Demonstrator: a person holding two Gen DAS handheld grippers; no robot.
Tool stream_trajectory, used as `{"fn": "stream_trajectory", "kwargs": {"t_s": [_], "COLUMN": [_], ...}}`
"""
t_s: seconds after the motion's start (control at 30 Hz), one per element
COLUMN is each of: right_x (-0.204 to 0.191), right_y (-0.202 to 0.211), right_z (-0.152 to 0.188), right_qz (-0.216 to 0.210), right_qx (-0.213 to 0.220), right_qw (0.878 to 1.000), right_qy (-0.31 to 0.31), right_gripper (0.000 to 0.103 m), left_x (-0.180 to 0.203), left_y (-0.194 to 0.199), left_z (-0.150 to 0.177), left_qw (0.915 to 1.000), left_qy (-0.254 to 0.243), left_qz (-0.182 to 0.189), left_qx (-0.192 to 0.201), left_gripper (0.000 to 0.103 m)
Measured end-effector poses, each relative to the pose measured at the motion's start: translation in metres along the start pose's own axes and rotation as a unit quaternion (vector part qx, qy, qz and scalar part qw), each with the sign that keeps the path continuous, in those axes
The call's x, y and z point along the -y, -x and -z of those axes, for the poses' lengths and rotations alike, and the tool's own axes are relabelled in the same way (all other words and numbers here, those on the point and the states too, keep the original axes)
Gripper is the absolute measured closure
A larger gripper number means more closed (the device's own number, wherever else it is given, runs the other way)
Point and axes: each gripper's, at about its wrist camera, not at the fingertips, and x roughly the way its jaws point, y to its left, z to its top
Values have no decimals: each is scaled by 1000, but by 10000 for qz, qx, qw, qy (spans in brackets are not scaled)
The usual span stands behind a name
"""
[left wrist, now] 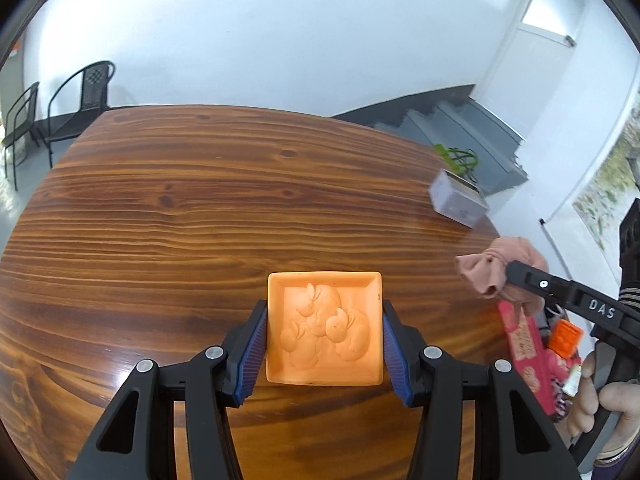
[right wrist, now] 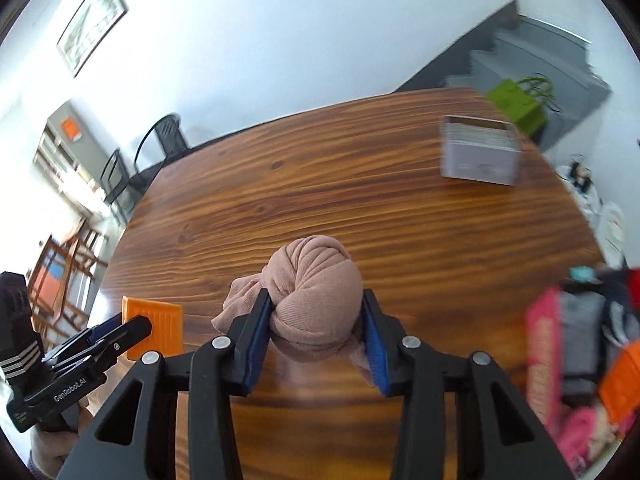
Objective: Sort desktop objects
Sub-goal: 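Carry the orange cube and pink cloth into the storage box and release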
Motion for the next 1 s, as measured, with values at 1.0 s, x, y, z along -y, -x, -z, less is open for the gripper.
{"fn": "stream_trajectory", "kwargs": {"t_s": [1.0], "right_x": [211], "right_y": [205], "right_z": [110], "right_qz": [843], "right_qx": [684], "right_qw": [9884], "right_qy": [-1060], "right_gripper": [57], "left_x": [321], "left_y": [-73], "left_z": [42], "left_qw": [9803], "left_qy": [-1445], "left_qz": [1235], "left_qx": [-533], "left_gripper": [49]}}
